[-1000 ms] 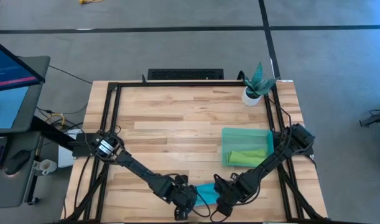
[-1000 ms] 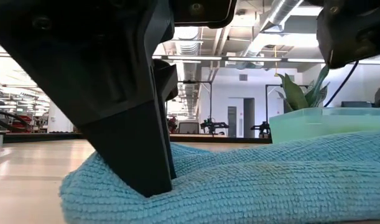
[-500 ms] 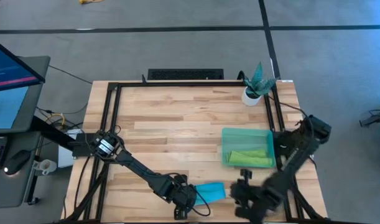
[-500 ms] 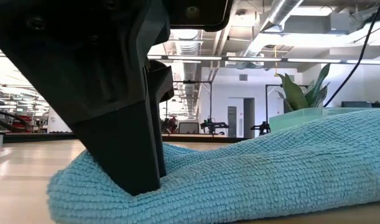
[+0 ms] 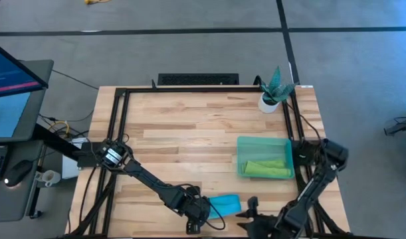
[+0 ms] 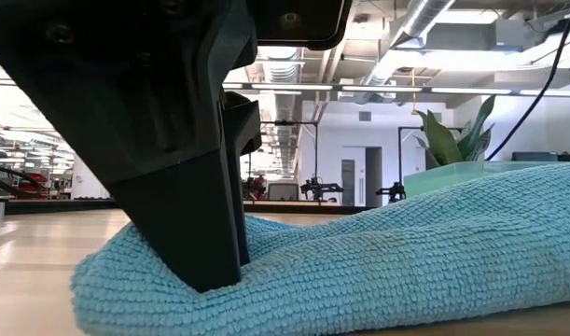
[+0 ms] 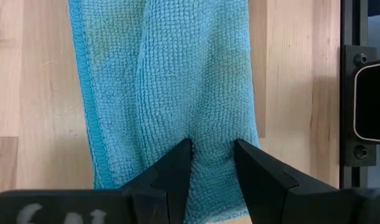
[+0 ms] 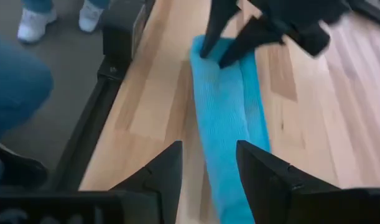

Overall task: Roll microfiber towels into tight, uniform cylinder then place into a basket
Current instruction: Roll the blue towel

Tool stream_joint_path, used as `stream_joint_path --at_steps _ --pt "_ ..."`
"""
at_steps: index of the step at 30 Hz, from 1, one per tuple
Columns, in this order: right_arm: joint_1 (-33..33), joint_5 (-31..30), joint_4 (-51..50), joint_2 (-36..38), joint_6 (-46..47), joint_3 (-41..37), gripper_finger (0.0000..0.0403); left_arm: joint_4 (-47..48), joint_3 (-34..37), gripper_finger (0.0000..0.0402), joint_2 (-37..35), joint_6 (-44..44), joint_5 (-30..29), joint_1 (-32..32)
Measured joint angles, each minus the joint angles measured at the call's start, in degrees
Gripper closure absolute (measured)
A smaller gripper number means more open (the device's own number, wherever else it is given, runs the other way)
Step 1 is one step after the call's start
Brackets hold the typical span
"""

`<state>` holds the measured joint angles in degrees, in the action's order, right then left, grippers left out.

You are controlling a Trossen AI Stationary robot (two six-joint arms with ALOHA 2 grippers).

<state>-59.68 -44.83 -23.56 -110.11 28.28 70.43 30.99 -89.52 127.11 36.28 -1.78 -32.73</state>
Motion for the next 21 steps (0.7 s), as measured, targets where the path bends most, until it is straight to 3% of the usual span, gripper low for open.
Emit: stream_joint_path --at_steps 4,11,17,21 --pt "1.5 1.2 2.9 -1.6 -9.3 0.1 0.0213 0.0 0.0 0.0279 0.0 0.1 0.0 0.0" --pt "5.1 6.5 0.2 -5.2 -12.2 0.1 0.0181 0.0 0.0 0.0279 0.0 0.2 0.7 0.1" --pt "7.7 6.9 -5.2 -5.6 -3.2 0.1 0.0175 0.0 0.0 0.0279 0.0 0.4 0.9 0.1" --pt "9.8 13.7 -6.4 -5.5 1.7 -0.1 0.0175 0.0 0.0 0.0279 0.0 0.3 1.0 0.1"
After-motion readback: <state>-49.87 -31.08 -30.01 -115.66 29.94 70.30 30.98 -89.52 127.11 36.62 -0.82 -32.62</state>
